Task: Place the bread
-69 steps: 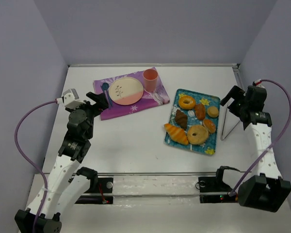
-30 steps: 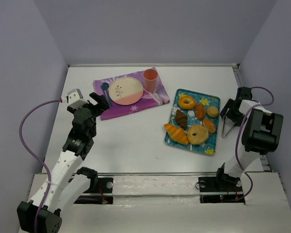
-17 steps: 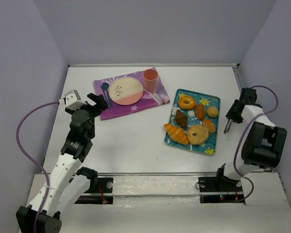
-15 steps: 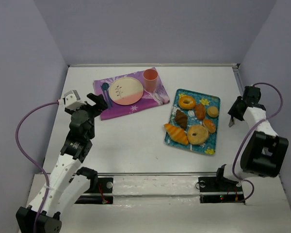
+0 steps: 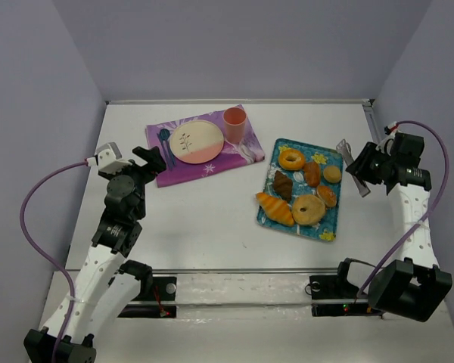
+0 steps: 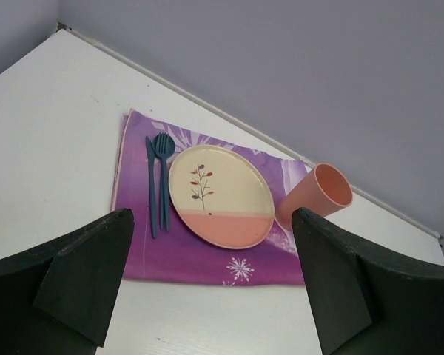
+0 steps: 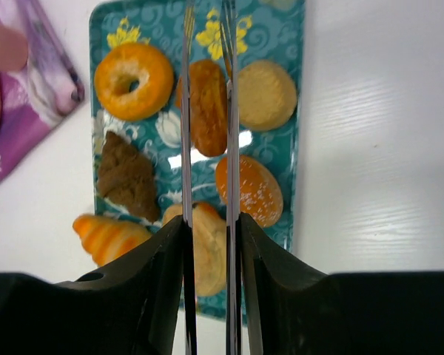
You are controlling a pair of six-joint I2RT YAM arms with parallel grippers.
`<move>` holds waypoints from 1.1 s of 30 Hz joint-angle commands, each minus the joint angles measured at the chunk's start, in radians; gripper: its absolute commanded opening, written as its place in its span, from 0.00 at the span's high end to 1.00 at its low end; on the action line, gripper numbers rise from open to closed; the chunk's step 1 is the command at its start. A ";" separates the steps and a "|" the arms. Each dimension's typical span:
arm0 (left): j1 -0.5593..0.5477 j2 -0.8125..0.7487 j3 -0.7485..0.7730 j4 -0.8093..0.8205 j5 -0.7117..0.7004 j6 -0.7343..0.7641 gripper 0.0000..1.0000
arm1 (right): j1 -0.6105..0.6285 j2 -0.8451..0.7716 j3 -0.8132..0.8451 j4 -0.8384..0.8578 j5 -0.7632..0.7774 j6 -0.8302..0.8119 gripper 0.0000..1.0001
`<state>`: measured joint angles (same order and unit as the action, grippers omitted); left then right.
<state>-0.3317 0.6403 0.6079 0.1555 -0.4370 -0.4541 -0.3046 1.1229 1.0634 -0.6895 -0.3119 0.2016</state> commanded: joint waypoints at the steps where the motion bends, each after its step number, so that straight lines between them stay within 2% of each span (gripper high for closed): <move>1: 0.002 0.010 0.000 0.038 -0.003 0.000 0.01 | 0.064 -0.023 0.053 -0.082 -0.090 -0.051 0.59; 8: 0.002 0.002 0.001 0.032 -0.009 0.003 0.01 | 0.212 0.058 0.067 -0.102 0.046 -0.088 0.50; 11: 0.002 -0.005 0.001 0.027 -0.017 0.006 0.01 | 0.246 0.106 0.082 -0.105 0.156 -0.084 0.44; 33: 0.002 -0.011 0.003 0.018 -0.052 0.011 0.01 | 0.352 0.235 0.078 -0.137 0.281 -0.123 0.43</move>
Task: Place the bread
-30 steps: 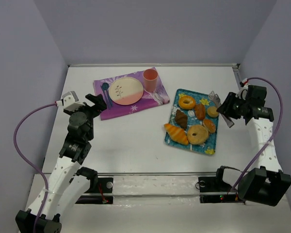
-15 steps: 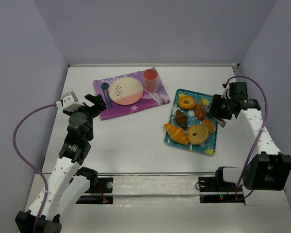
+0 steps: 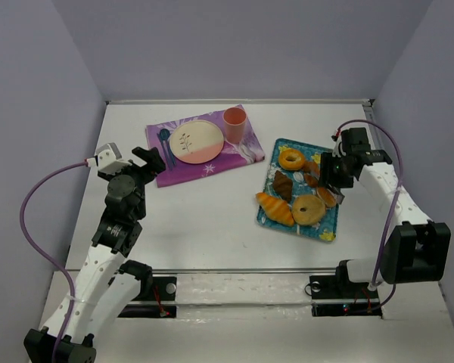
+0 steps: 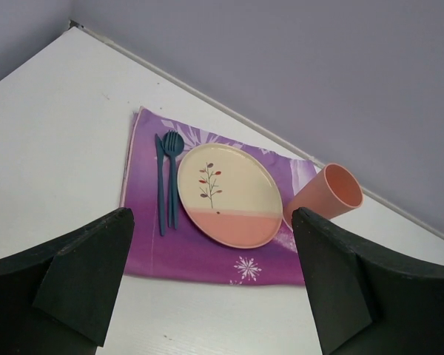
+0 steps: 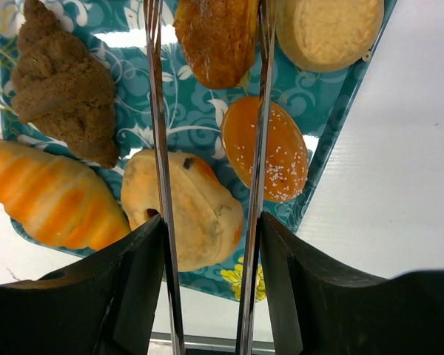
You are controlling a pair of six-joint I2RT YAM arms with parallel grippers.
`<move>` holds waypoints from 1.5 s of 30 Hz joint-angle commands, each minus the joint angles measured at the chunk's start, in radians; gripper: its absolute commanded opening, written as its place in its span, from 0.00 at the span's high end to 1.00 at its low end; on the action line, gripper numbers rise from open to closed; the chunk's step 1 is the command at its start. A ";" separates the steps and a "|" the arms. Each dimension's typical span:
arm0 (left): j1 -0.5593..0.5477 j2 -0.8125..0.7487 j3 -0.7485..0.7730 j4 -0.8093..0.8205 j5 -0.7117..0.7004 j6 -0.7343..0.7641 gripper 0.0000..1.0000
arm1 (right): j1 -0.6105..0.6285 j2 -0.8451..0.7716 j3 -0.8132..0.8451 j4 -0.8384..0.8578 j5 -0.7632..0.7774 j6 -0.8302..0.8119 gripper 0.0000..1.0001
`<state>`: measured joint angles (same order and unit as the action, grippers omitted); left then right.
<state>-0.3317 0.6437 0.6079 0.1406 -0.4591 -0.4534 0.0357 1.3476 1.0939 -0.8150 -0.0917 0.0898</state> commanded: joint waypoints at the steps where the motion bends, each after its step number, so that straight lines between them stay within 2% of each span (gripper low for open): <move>1: 0.002 -0.016 0.003 0.031 -0.032 0.010 0.01 | 0.012 0.013 0.049 -0.016 0.069 -0.010 0.43; 3: 0.002 -0.021 0.003 0.031 -0.035 0.009 0.01 | 0.012 0.015 0.052 -0.016 0.076 -0.001 0.47; 5: 0.002 -0.022 0.003 0.028 -0.035 0.009 0.01 | 0.021 0.004 0.060 -0.015 0.079 0.005 0.58; 6: 0.002 -0.024 0.004 0.027 -0.036 0.010 0.01 | 0.021 -0.002 0.067 -0.015 0.081 0.005 0.67; 9: 0.002 -0.032 0.003 0.025 -0.035 0.004 0.01 | 0.021 -0.042 0.086 -0.015 0.081 0.011 0.77; 14: 0.002 -0.035 0.001 0.027 -0.021 -0.001 0.01 | 0.021 -0.126 0.153 0.000 0.057 0.024 0.83; 17: 0.002 -0.023 0.006 0.027 -0.003 -0.007 0.01 | 0.044 -0.179 0.195 0.014 -0.037 0.016 0.84; 19: 0.002 -0.013 0.009 0.027 0.010 -0.016 0.01 | 0.099 -0.198 0.237 0.020 -0.066 0.010 0.84; 22: 0.002 0.007 0.019 0.017 0.028 -0.033 0.01 | 0.260 -0.179 0.291 0.068 -0.059 0.013 0.84; 24: 0.002 0.016 0.027 0.011 0.031 -0.044 0.01 | 0.409 -0.145 0.325 0.094 -0.040 0.005 0.84; 26: 0.002 0.023 0.030 -0.001 0.028 -0.059 0.01 | 0.537 -0.052 0.398 0.137 -0.004 -0.024 0.84; 28: 0.002 0.025 0.030 -0.013 0.027 -0.077 0.01 | 0.587 0.033 0.455 0.171 -0.016 -0.047 0.82; 29: 0.002 0.024 0.026 -0.021 0.025 -0.100 0.01 | 0.601 0.132 0.513 0.215 -0.019 -0.045 0.82; 31: 0.002 0.025 0.018 -0.015 0.031 -0.111 0.01 | 0.624 0.247 0.631 0.259 -0.038 -0.044 0.82; 33: 0.002 0.033 0.013 -0.013 0.028 -0.114 0.01 | 0.633 0.439 0.739 0.266 -0.036 -0.056 0.82; 34: 0.002 0.036 0.013 -0.015 0.025 -0.113 0.01 | 0.659 0.502 0.795 0.255 -0.001 -0.055 0.82; 35: 0.002 0.043 0.015 -0.016 0.025 -0.113 0.01 | 0.659 0.565 0.921 0.243 0.013 -0.064 0.82; 36: 0.002 0.048 0.015 -0.019 0.023 -0.113 0.01 | 0.670 0.684 0.984 0.222 0.041 -0.067 0.82; 40: 0.002 0.059 0.013 -0.019 0.020 -0.111 0.01 | 0.670 0.928 1.245 0.182 0.157 -0.048 0.79; 43: 0.002 0.065 0.016 -0.018 0.022 -0.103 0.01 | 0.670 1.033 1.354 0.128 0.176 -0.021 0.71; 45: 0.002 0.068 0.015 -0.018 0.020 -0.099 0.01 | 0.670 1.045 1.359 0.129 0.158 -0.018 0.65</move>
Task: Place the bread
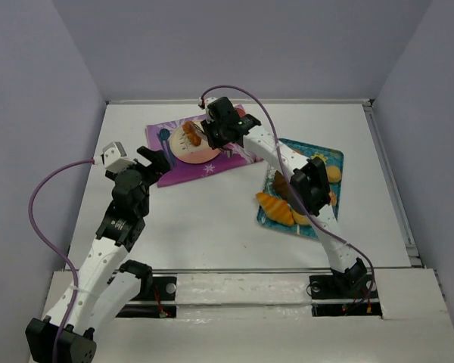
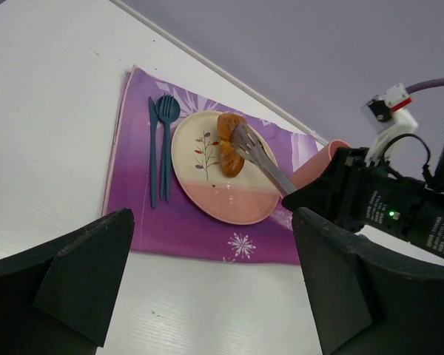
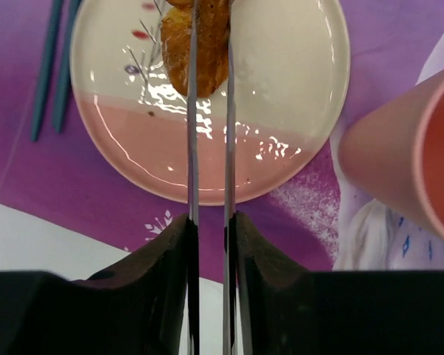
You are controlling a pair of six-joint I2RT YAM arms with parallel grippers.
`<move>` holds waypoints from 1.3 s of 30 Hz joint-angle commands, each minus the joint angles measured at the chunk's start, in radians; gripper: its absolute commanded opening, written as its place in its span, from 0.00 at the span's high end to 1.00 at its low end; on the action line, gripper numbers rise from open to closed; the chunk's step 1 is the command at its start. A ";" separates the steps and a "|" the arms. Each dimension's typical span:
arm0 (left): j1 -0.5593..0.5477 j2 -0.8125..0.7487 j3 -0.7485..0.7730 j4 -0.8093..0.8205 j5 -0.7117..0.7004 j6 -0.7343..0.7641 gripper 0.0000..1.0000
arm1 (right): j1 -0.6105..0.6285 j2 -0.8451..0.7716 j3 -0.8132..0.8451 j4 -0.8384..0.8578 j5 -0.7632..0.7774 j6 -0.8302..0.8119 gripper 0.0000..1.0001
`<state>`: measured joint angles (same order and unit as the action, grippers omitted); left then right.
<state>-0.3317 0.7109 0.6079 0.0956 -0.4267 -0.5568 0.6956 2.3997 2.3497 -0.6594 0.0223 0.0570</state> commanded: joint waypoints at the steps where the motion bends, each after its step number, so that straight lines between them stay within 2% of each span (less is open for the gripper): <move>1: 0.002 0.001 0.015 0.027 -0.014 0.006 0.01 | 0.010 -0.007 0.102 -0.026 0.041 0.017 0.61; 7: 0.002 -0.002 0.015 0.033 -0.006 0.008 0.01 | 0.019 -0.077 0.059 -0.025 -0.001 0.012 0.45; 17: 0.002 -0.034 0.013 0.029 0.002 0.012 0.01 | 0.028 -0.273 -0.053 -0.003 -0.039 0.009 0.44; 21: 0.002 -0.053 0.010 0.027 -0.001 0.011 0.01 | 0.028 -0.393 -0.163 0.013 0.013 0.038 0.46; 27: 0.002 -0.057 0.003 0.027 -0.006 0.012 0.01 | 0.019 -0.730 -0.554 0.121 0.270 0.108 0.47; 29: 0.002 -0.056 0.001 0.027 -0.006 0.012 0.01 | -0.027 -0.818 -0.656 0.130 0.332 0.138 0.48; 30: 0.002 -0.057 0.001 0.027 -0.007 0.012 0.01 | -0.054 -0.859 -0.761 0.133 0.338 0.147 0.48; 32: 0.002 -0.060 -0.002 0.029 -0.007 0.014 0.01 | -0.189 -0.982 -0.869 0.135 0.311 0.200 0.48; 33: 0.002 -0.065 -0.005 0.029 -0.009 0.014 0.01 | -0.247 -1.064 -0.974 0.136 0.289 0.234 0.49; 36: 0.002 -0.080 -0.016 0.038 -0.012 0.012 0.01 | -0.460 -1.172 -1.157 0.153 0.280 0.265 0.49; 38: 0.002 -0.087 -0.020 0.047 -0.010 0.012 0.01 | -0.559 -1.243 -1.225 0.161 0.257 0.276 0.49; 39: 0.002 -0.087 -0.022 0.049 -0.011 0.014 0.01 | -0.653 -1.255 -1.253 0.165 0.234 0.280 0.49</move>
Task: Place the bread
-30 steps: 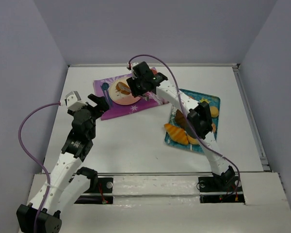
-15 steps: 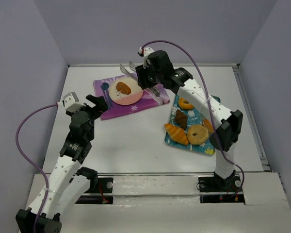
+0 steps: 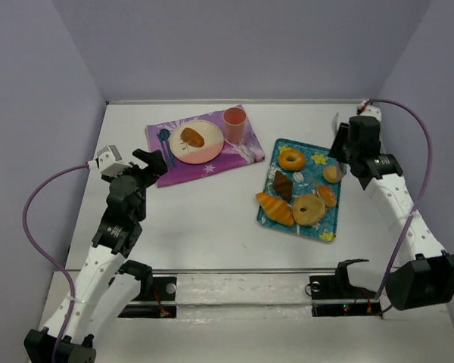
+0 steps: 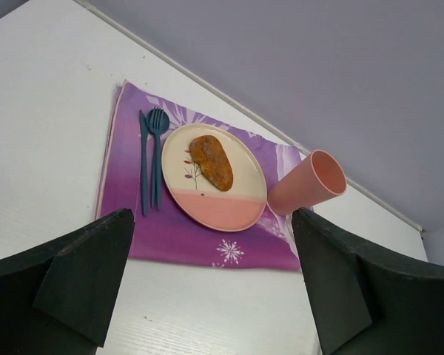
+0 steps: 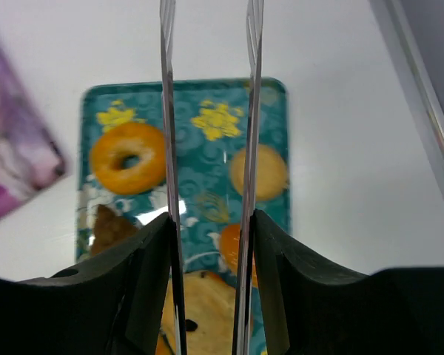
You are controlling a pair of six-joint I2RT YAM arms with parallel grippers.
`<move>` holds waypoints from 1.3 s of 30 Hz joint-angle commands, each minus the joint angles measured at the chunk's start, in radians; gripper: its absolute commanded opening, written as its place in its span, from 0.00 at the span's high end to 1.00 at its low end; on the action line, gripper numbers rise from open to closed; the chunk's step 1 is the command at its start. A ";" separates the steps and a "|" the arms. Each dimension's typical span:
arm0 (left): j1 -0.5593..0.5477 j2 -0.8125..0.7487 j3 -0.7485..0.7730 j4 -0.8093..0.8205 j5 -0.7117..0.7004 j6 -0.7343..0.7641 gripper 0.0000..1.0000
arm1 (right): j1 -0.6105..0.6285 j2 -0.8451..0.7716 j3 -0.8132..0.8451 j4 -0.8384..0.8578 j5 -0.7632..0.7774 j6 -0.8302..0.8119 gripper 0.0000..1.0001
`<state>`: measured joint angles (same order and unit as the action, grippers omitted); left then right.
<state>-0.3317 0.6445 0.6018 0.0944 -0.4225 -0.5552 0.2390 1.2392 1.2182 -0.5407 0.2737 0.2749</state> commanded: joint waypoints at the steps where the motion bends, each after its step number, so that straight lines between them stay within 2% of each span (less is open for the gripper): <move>1: 0.002 -0.020 -0.014 0.050 -0.016 0.012 0.01 | -0.245 -0.101 -0.144 0.048 -0.045 0.063 0.49; 4: 0.002 -0.020 -0.019 0.050 -0.019 0.015 0.01 | -0.386 -0.078 -0.210 0.056 -0.106 0.061 0.49; 9: 0.000 -0.016 -0.020 0.051 -0.021 0.017 0.01 | -0.431 0.012 -0.214 0.120 -0.168 0.012 0.50; 13: 0.002 -0.017 -0.026 0.057 -0.022 0.023 0.01 | -0.431 0.139 -0.096 0.198 -0.249 -0.060 0.49; 14: 0.002 -0.016 -0.028 0.060 -0.022 0.026 0.01 | -0.431 0.173 -0.067 0.220 -0.325 -0.090 0.49; 16: 0.002 -0.017 -0.036 0.073 -0.027 0.035 0.01 | -0.431 0.289 0.031 0.264 -0.436 -0.210 0.46; 18: 0.002 -0.017 -0.039 0.079 -0.032 0.041 0.01 | -0.431 0.383 0.116 0.266 -0.480 -0.291 0.45; 19: 0.002 -0.019 -0.042 0.080 -0.039 0.044 0.01 | -0.431 0.475 0.198 0.263 -0.487 -0.359 0.45; 23: 0.002 -0.017 -0.056 0.106 -0.062 0.064 0.01 | -0.431 0.676 0.387 0.226 -0.470 -0.497 0.44; 26: 0.002 -0.016 -0.059 0.120 -0.067 0.074 0.01 | -0.431 0.759 0.486 0.129 -0.378 -0.500 0.46; 27: 0.002 -0.016 -0.060 0.122 -0.068 0.077 0.01 | -0.441 0.766 0.497 0.111 -0.304 -0.468 0.46; 28: 0.002 -0.014 -0.065 0.129 -0.071 0.078 0.01 | -0.441 0.752 0.474 0.107 -0.268 -0.444 0.47; 29: 0.002 -0.014 -0.068 0.136 -0.074 0.078 0.01 | -0.452 0.728 0.440 0.107 -0.167 -0.409 0.47; 30: 0.002 -0.014 -0.073 0.140 -0.079 0.080 0.01 | -0.452 0.700 0.356 0.108 -0.118 -0.361 0.47; 32: 0.002 -0.013 -0.085 0.157 -0.082 0.080 0.01 | -0.468 0.588 0.241 0.104 -0.026 -0.154 0.46; 33: 0.002 -0.009 -0.088 0.163 -0.082 0.080 0.01 | -0.468 0.547 0.110 0.104 0.016 -0.055 0.45; 35: 0.002 -0.005 -0.091 0.174 -0.081 0.089 0.01 | -0.468 0.464 0.009 0.114 -0.025 -0.016 0.40; 39: 0.002 0.007 -0.083 0.169 -0.079 0.092 0.01 | -0.468 0.451 -0.072 0.099 -0.048 -0.037 0.32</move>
<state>-0.3317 0.6487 0.5213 0.1917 -0.4740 -0.4828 -0.2325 1.7126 1.1839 -0.4576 0.1825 0.1551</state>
